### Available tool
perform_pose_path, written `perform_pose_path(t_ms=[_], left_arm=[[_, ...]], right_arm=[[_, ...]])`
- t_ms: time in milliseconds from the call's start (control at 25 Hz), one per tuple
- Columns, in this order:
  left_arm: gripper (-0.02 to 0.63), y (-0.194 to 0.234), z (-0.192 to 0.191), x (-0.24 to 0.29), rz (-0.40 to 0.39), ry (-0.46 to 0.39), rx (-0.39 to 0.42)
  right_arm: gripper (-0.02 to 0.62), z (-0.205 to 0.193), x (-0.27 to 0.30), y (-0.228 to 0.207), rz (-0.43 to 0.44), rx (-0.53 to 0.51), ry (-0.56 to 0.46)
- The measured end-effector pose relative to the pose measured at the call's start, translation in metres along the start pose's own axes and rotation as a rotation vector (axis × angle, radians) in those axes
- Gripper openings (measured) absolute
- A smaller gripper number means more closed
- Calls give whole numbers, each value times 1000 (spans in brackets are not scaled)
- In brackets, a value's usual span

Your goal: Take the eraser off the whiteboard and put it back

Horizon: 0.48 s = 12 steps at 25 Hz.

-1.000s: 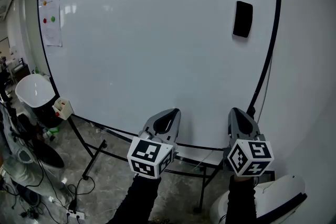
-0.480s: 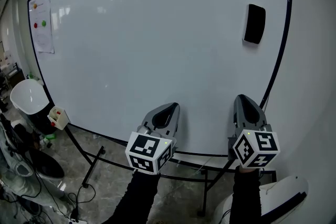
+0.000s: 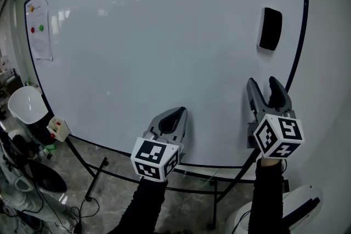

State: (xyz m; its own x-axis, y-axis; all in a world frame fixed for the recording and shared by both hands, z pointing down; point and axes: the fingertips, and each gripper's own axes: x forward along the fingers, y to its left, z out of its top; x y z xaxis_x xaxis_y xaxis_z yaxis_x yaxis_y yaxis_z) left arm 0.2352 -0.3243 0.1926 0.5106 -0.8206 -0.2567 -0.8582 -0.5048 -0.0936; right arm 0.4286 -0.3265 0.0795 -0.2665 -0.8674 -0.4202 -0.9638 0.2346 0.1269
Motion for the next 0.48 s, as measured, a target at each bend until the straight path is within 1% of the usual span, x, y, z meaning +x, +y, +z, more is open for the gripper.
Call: perform_pose_path(t_ms=[80,200,320,480], left_arm=[[6,1,-1,3,-8,0,-2],[5,-2,0,8,-23,-4,3],[6,-5,5,12,-36,-12,14],[6,-4,5,13,-36,-13,13]], right_arm=[[276,10,9,-5,-5,2,-17],[278,26,25,-14,-6,9,-33],[278,43,42,-24,-25,-17,-41],[314,56,60,-32,-39,-43,-37]])
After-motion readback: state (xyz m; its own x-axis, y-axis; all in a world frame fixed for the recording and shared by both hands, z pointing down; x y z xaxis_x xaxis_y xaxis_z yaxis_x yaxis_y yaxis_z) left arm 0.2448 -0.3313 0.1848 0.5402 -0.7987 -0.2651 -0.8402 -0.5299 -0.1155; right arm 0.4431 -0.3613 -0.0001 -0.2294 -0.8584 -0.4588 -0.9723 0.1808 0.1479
